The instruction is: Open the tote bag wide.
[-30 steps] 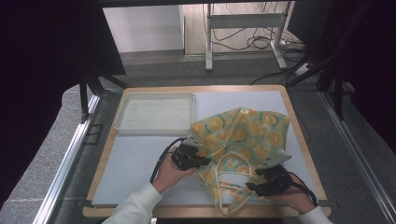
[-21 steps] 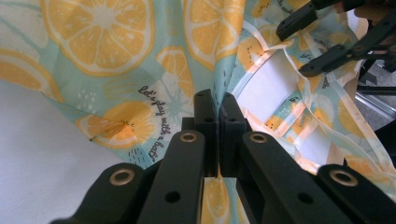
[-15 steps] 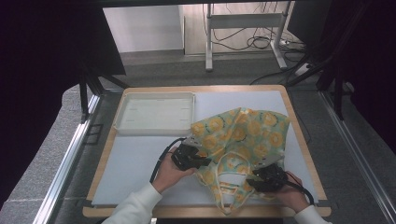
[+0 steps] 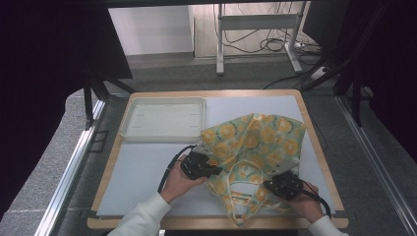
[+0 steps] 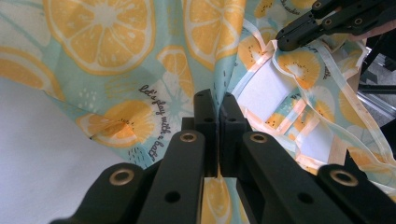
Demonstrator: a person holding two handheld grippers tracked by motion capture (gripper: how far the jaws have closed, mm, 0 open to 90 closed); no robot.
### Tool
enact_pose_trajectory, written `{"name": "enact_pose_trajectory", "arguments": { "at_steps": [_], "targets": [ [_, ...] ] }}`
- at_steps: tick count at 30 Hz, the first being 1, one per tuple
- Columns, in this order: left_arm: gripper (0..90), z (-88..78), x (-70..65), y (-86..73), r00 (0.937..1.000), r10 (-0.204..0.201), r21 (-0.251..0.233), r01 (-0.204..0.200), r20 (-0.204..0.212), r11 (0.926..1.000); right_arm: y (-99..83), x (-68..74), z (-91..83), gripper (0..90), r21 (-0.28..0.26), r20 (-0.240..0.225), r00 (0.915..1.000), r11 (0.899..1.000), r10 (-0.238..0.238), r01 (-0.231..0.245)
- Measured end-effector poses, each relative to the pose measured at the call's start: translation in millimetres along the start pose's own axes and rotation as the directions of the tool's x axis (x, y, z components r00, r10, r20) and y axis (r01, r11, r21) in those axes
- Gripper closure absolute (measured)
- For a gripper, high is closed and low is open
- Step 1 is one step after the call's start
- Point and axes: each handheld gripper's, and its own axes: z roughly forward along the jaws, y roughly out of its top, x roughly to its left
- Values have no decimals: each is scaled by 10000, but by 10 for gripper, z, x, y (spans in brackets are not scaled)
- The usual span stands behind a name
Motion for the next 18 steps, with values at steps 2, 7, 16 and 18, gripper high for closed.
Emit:
{"name": "enact_pose_trajectory", "arguments": {
  "at_steps": [2, 7, 16, 18],
  "targets": [
    [893, -6, 3, -2, 10000, -24, -32, 24, 3, 10000, -6, -18, -13, 894, -97, -96, 9999, 9999, 122, -123],
    [892, -45, 22, -6, 10000, -98, -155, 98, -3, 9998, -18, -77, -154, 895, -779, -330, 9978, 9952, 576, -600],
    [894, -100, 38, -7, 9998, -134, -387, 139, 121, 9992, -42, -184, -389, 895, -1837, -486, 9936, 9769, 1015, -1088],
    [895, -114, 46, -7, 9998, -156, -413, 163, 159, 9990, -37, -194, -416, 895, -1951, -461, 9932, 9741, 1071, -1141]
  ]
}}
